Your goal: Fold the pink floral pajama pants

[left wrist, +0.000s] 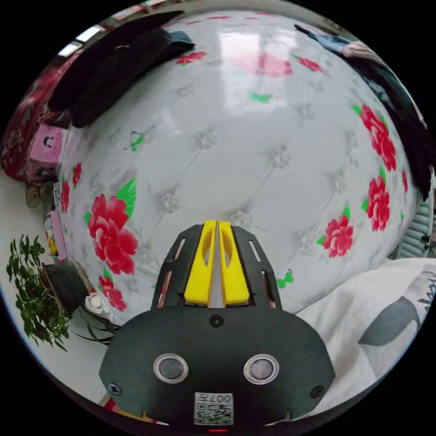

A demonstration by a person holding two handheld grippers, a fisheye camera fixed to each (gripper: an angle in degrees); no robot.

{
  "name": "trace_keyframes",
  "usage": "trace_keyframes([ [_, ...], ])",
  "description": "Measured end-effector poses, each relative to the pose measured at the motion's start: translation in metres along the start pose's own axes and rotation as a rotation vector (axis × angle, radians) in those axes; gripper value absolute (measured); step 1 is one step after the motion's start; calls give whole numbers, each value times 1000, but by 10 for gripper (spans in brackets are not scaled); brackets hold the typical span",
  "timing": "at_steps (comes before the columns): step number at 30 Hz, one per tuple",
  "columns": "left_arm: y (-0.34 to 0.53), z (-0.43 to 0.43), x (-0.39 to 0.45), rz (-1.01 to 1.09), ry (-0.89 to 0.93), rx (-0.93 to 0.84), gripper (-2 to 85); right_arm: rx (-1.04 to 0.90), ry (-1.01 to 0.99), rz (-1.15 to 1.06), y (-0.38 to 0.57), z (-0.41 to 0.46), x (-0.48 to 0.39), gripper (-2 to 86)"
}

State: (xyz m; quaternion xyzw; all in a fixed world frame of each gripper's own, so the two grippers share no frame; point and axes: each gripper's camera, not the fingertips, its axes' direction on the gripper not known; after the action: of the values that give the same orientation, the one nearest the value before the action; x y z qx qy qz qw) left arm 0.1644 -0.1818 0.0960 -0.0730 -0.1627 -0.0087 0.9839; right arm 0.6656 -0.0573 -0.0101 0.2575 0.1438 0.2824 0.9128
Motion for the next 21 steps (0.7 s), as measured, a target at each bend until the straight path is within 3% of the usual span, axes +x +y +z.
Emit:
trace_keyframes([
  [2, -3, -2, 27, 59, -102, 11, -7, -28, 42, 29, -13, 10, 29, 116],
  [5, -8, -7, 60, 199, -271, 7, -9, -221, 35, 109, -10, 62, 63, 96],
  [10, -7, -21, 72, 225, -281, -39, -10, -140, -139, 170, 0, 34, 65, 36],
  [12, -1, -30, 66, 171, -213, -24, -10, -10, -293, 73, 5, -12, 40, 13],
  [16, 21, -52, 47, 70, -70, 30, -9, 53, -528, -89, 33, -68, -22, 1],
  [21, 44, -82, 22, 17, 16, 161, -6, -124, -1162, -402, 109, -115, -188, -1],
])
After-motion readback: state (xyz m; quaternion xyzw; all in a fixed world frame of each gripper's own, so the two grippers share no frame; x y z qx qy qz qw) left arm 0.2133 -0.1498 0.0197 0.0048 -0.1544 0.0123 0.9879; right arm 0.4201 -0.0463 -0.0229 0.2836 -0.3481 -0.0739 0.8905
